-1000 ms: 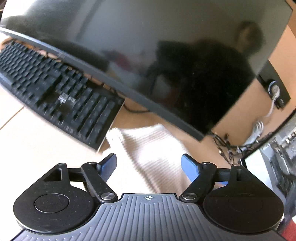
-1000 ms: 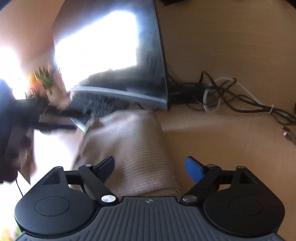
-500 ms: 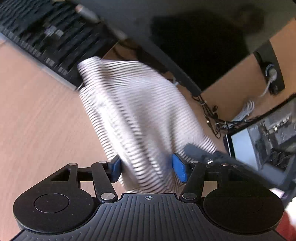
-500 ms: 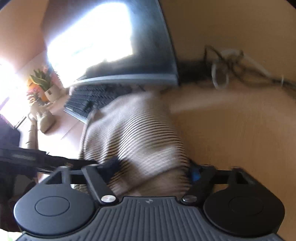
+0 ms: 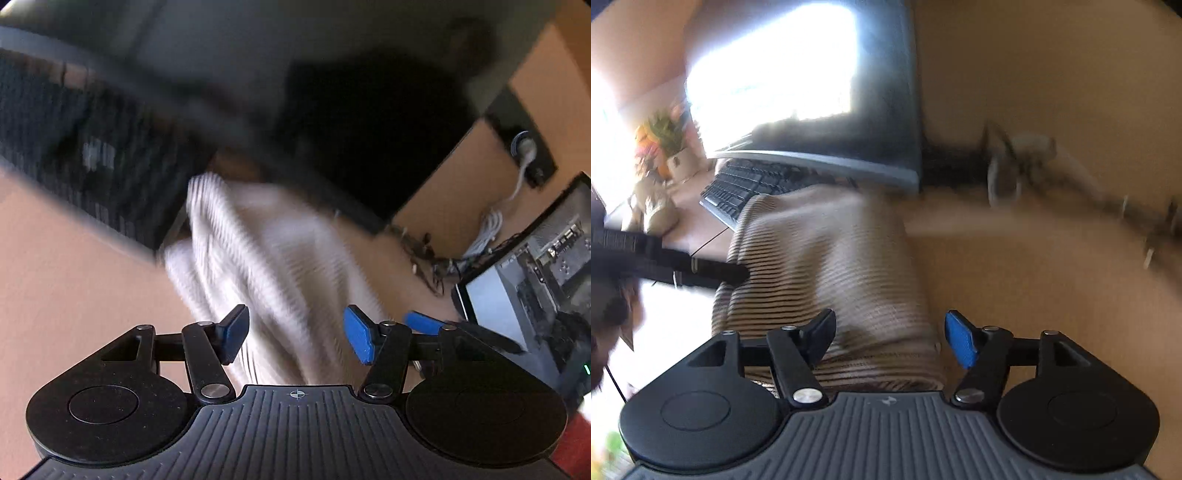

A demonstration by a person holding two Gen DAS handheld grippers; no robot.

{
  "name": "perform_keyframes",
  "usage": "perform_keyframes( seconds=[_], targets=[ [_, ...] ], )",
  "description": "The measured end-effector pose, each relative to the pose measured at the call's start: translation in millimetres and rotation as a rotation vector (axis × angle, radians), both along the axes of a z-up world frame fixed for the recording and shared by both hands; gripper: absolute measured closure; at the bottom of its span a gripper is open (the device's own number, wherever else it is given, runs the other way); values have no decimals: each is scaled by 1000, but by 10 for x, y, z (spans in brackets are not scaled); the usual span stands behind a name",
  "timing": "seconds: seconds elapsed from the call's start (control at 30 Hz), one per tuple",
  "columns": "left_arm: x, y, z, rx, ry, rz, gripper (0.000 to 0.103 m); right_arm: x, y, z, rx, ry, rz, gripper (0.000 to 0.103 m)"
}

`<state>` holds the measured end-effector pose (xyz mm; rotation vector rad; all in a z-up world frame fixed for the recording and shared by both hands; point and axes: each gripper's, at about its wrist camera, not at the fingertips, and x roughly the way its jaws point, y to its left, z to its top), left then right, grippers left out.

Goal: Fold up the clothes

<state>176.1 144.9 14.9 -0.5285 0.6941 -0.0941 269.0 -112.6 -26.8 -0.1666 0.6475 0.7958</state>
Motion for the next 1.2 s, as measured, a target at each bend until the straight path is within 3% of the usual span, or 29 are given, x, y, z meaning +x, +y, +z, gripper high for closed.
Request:
perform_keyframes(
  seconds=[0.07, 0.17, 0.23, 0.33, 0.4, 0.53, 0.7, 0.77, 0.87, 0.93, 1.07, 1.2],
  targets=[
    [103, 16, 136, -7, -55, 3, 41, -128, 55, 138, -9, -98, 43, 35],
    [311, 26, 217, -32, -99, 5, 41, -224, 210, 209, 15, -127, 123, 35],
    [478, 18, 129, -45, -80, 2, 41, -226, 366, 81, -2, -95, 152, 35],
    [687, 14, -136, -33, 12, -3, 41, -217, 610, -150, -37, -35, 191, 35],
    [753, 30, -342, -23, 70, 12, 47, -266, 686, -234, -47, -58, 204, 31],
    [750, 58, -457, -53, 75, 41, 47, -363, 782, -272, -105, -122, 237, 23],
    [664, -60, -387, 40, 46, 65, 47, -458, 901, -346, -159, -187, 252, 15],
    [525, -108, -300, 70, 19, 98, 47, -472, 880, -307, -152, -188, 247, 15],
    [163, -184, -137, 96, -37, 148, 38, -507, 721, -187, -110, -177, 233, 11],
    [-101, -263, -51, 134, -63, 182, 29, -517, 494, -152, -66, -155, 182, 0],
    [-646, -436, 3, 200, -82, 279, 4, -531, 17, -104, 21, -106, 67, 0],
    [-1103, -744, -136, 249, -65, 348, 0, -558, -391, -77, 84, -80, -42, 0]
  ],
)
